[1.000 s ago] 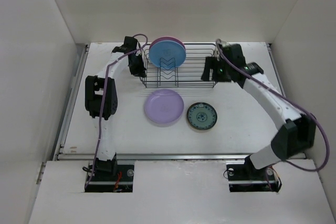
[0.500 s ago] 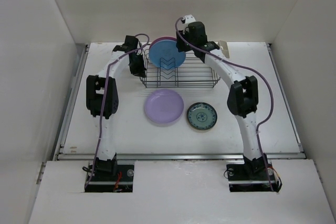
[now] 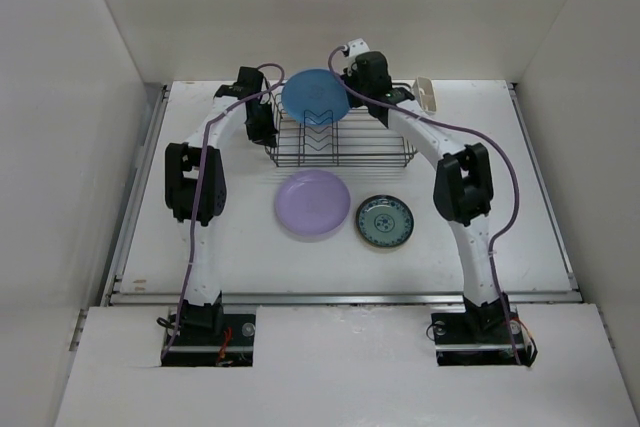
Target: Unload the plates from the dish rack
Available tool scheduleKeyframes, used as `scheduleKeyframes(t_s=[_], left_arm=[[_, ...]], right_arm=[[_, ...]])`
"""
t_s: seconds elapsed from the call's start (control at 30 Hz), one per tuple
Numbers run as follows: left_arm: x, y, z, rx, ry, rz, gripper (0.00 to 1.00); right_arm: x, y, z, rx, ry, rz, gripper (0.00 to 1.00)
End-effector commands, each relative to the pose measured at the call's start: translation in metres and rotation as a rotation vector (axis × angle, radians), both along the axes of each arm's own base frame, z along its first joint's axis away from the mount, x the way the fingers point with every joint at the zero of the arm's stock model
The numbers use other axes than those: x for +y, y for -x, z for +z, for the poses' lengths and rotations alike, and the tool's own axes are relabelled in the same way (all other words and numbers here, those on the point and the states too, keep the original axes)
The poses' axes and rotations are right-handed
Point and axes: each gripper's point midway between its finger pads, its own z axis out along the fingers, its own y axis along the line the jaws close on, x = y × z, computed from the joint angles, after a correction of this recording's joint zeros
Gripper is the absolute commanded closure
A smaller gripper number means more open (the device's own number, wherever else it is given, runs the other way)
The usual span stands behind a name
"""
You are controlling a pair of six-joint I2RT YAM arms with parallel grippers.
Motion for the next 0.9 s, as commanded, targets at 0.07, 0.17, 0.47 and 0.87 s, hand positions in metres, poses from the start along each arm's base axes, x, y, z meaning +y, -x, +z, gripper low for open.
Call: scheduleKeyframes(t_s=[0.07,0.17,0.47,0.87], left_arm=[[0.012,0.007,-0.008,0.055,-0.036,0.051,1.0],[0.012,0.007,-0.008,0.055,-0.036,0.051,1.0],[0.012,0.007,-0.008,0.055,-0.036,0.051,1.0],[0.013,0.006,-0.004,0.044,-0.042,0.055,1.0]], right_arm=[[-0.008,0.022,0.189,-0.355,-0.188,-0.046,1.0],[-0.015,0.05,0.227,-0.42,-0.22,-0.062,1.0],[-0.016,0.114,0.209,-0.317,-0.201,0.035,1.0],[0.041,0.269,-0.001,0.449,-0.1,0.492,1.0]])
